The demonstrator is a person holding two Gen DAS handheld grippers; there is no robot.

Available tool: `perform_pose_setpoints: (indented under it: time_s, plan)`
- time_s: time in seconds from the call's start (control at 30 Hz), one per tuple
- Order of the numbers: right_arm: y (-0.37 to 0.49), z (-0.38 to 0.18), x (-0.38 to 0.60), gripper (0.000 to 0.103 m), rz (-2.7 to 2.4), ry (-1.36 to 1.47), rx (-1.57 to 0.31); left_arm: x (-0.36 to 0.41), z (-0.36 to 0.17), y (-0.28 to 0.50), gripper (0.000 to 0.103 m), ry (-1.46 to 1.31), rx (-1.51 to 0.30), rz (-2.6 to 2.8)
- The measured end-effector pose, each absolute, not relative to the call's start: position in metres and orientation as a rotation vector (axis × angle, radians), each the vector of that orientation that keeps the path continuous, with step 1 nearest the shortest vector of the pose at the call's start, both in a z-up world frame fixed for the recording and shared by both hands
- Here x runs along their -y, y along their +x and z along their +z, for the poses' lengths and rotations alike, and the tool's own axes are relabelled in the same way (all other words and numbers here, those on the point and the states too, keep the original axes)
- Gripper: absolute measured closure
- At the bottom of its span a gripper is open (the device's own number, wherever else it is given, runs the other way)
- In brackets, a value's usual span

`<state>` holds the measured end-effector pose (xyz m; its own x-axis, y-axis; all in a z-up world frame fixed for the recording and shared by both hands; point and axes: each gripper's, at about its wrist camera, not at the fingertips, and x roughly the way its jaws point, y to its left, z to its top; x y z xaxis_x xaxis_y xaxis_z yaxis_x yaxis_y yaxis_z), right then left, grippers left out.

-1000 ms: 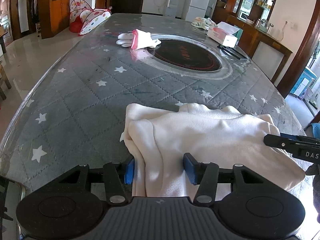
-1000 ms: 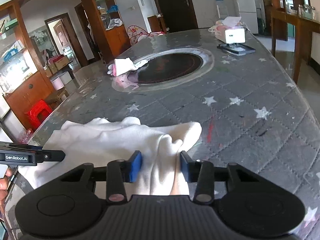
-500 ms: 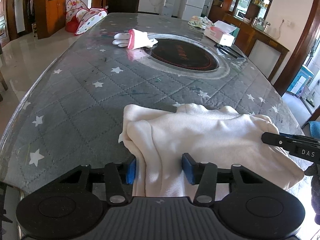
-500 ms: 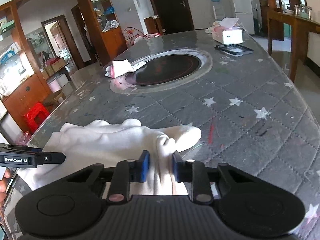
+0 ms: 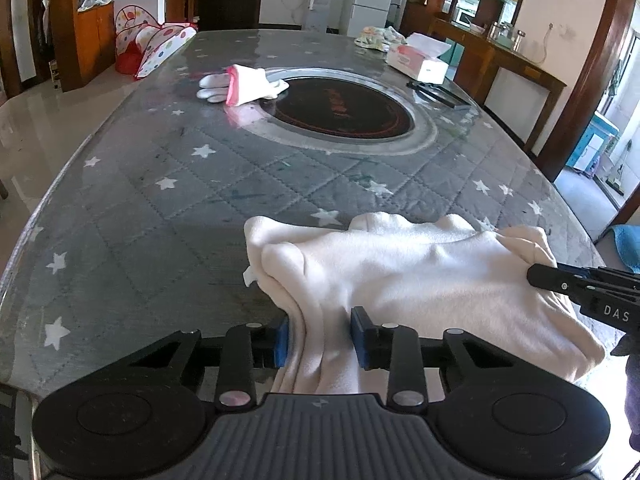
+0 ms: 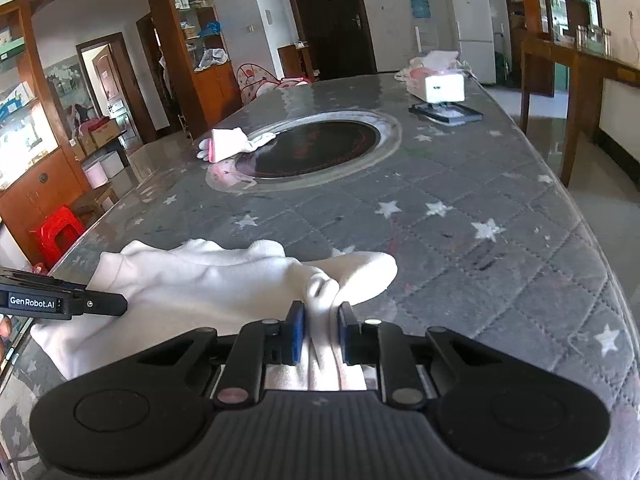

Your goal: Fold clothes

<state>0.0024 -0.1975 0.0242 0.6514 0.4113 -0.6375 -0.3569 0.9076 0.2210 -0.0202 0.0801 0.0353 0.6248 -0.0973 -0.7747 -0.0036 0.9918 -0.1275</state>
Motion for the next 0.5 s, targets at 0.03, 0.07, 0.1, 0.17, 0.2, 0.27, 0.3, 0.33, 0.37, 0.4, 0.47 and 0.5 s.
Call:
perform_pose_setpoints:
  time_s: [0.03, 0.07, 0.1, 0.17, 0.2, 0.27, 0.3, 0.33, 0.37, 0.4, 0.47, 0.5]
  plan:
    - [0.003, 0.024, 0.200, 0.086, 0.440, 0.084, -0.745, -0.079, 0.035, -0.020, 0.065, -0.120, -0.896, -0.050]
    - [0.003, 0.023, 0.201, 0.085, 0.445, 0.085, -0.747, -0.078, 0.034, -0.020, 0.065, -0.120, -0.895, -0.045]
    - [0.004, 0.023, 0.201, 0.083, 0.449, 0.080, -0.747, -0.078, 0.034, -0.020, 0.064, -0.121, -0.896, -0.042]
    - [0.005, 0.022, 0.202, 0.074, 0.453, 0.078, -0.751, -0.078, 0.034, -0.019, 0.060, -0.121, -0.900, -0.038]
    - [0.005, 0.021, 0.204, 0.073, 0.456, 0.082, -0.753, -0.079, 0.034, -0.019, 0.059, -0.124, -0.903, -0.036]
    - [0.006, 0.019, 0.206, 0.069, 0.458, 0.101, -0.760, -0.081, 0.033, -0.018, 0.056, -0.135, -0.908, -0.036]
    - [0.007, 0.017, 0.208, 0.067, 0.458, 0.112, -0.764, -0.082, 0.032, -0.018, 0.056, -0.141, -0.909, -0.036]
    - [0.007, 0.016, 0.209, 0.066, 0.459, 0.122, -0.767, -0.083, 0.032, -0.018, 0.055, -0.147, -0.911, -0.036]
    - [0.008, 0.016, 0.210, 0.066, 0.460, 0.131, -0.768, -0.084, 0.032, -0.017, 0.055, -0.152, -0.913, -0.037]
    - [0.008, 0.015, 0.211, 0.066, 0.462, 0.139, -0.768, -0.084, 0.032, -0.017, 0.055, -0.153, -0.912, -0.038]
    - [0.008, 0.015, 0.211, 0.068, 0.465, 0.138, -0.767, -0.083, 0.032, -0.017, 0.056, -0.148, -0.909, -0.041]
    - [0.008, 0.015, 0.211, 0.071, 0.467, 0.134, -0.766, -0.082, 0.032, -0.017, 0.056, -0.147, -0.908, -0.042]
